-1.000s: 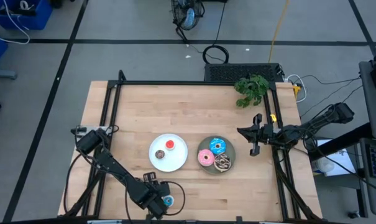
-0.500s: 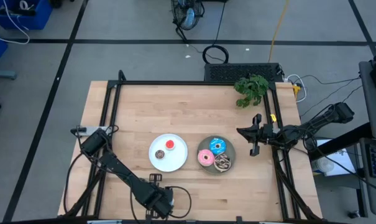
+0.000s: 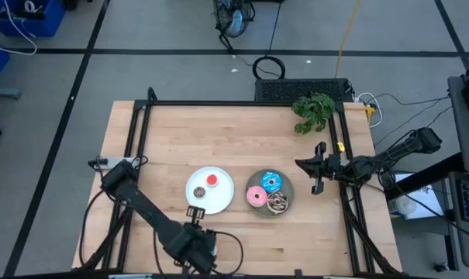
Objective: Pick & Place donuts
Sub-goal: Put the small white donut on the white plate
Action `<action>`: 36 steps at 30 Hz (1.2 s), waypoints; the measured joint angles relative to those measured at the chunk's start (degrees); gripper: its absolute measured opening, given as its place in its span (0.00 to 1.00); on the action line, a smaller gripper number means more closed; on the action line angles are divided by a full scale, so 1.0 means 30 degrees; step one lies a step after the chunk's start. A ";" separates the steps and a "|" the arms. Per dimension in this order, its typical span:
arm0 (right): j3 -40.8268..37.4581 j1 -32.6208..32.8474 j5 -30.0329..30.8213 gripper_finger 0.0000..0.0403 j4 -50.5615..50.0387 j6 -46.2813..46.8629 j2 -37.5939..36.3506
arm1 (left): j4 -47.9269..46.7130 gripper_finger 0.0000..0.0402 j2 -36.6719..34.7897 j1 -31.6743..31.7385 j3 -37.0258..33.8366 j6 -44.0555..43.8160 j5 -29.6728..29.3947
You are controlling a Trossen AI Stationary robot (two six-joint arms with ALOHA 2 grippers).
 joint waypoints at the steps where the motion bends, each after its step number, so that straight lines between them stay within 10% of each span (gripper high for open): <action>1: 0.0005 0.0005 -0.0003 0.00 0.0007 0.0000 0.0000 | -0.0362 0.05 -0.0124 0.0099 0.0585 0.0218 -0.0254; 13: 0.0005 0.0000 -0.0005 0.00 -0.0058 -0.0022 -0.0007 | -0.1151 0.02 -0.4922 0.1336 0.1003 -0.0773 -0.4451; 36: 0.0001 0.0005 -0.0005 0.00 -0.0146 -0.0097 0.0000 | 1.0842 0.04 -0.7686 0.6481 -1.2779 0.0114 -0.1021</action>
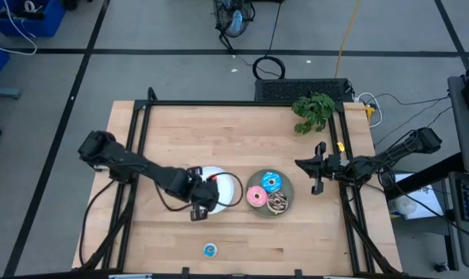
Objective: Pick & Place donuts
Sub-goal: Put the small white donut on the white plate
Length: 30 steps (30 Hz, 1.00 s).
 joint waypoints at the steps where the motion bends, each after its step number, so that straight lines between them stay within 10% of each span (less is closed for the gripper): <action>1: 0.0005 -0.0005 0.0000 0.00 0.0000 -0.0005 0.0000 | 0.0600 0.05 0.0000 0.0255 -0.0194 0.0128 0.0359; 24: -0.0002 -0.0004 0.0000 0.00 0.0007 -0.0049 -0.0007 | 0.2503 0.02 0.4553 0.1265 -0.0331 0.0705 0.1474; 30: 0.0005 -0.0003 0.0000 0.00 0.0007 0.0075 -0.0007 | 0.2622 0.15 0.4889 0.1323 -0.0325 0.0511 0.1467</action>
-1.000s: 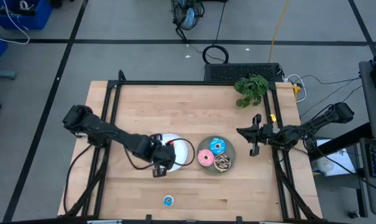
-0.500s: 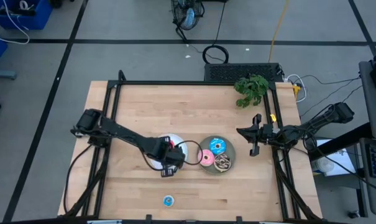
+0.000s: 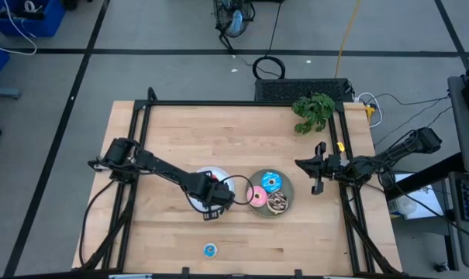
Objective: Pick & Place donuts
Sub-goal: Put the small white donut on the white plate
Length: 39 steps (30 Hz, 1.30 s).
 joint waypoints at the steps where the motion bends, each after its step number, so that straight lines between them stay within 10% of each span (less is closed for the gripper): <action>1: -0.0004 0.0001 0.0000 0.00 0.0000 0.0004 0.0000 | 0.0013 0.18 0.0000 0.0005 0.0001 0.0005 0.0030; 11: 0.0000 0.0004 0.0000 0.00 0.0006 0.0007 0.0000 | -0.0856 0.43 -0.0135 -0.0004 0.1207 0.0236 0.0188; 21: -0.0007 -0.0002 0.0000 0.00 0.0000 0.0021 0.0000 | -0.2947 0.46 -0.0182 -0.0153 0.3448 0.0428 -0.0739; 32: -0.0007 0.0005 0.0000 0.00 0.0000 0.0022 0.0007 | -0.2768 0.03 -0.0153 -0.0542 0.2274 0.0903 -0.0196; 39: -0.0007 0.0005 0.0000 0.00 0.0000 0.0022 0.0000 | -0.2273 0.17 -0.0153 -0.0525 0.2267 0.0678 0.0036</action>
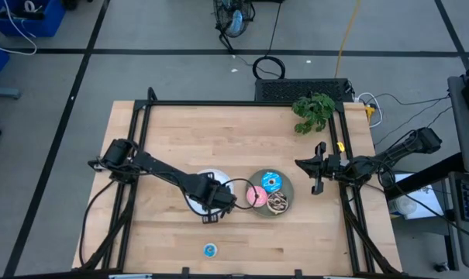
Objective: Pick & Place donuts
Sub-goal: Put the small white donut on the white plate
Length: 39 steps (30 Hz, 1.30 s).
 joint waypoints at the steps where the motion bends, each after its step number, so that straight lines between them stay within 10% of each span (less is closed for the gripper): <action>1: 0.0000 0.0000 0.0000 0.00 0.0000 0.0000 0.0007 | 0.0062 0.21 0.0000 -0.0020 0.0000 -0.0128 0.0014; 16: 0.0007 0.0000 0.0000 0.00 0.0000 0.0000 0.0004 | -0.0075 0.83 0.0000 -0.0211 0.0000 0.0595 -0.0624; 27: 0.0007 0.0000 0.0000 0.00 0.0000 0.0000 0.0000 | 0.1427 0.31 0.0000 -0.0853 -0.0015 0.0781 -0.1602; 39: 0.0001 0.0000 -0.0029 0.00 -0.0007 0.0000 0.0000 | 0.1039 0.19 -0.0029 -0.1085 -0.0007 0.0439 -0.1580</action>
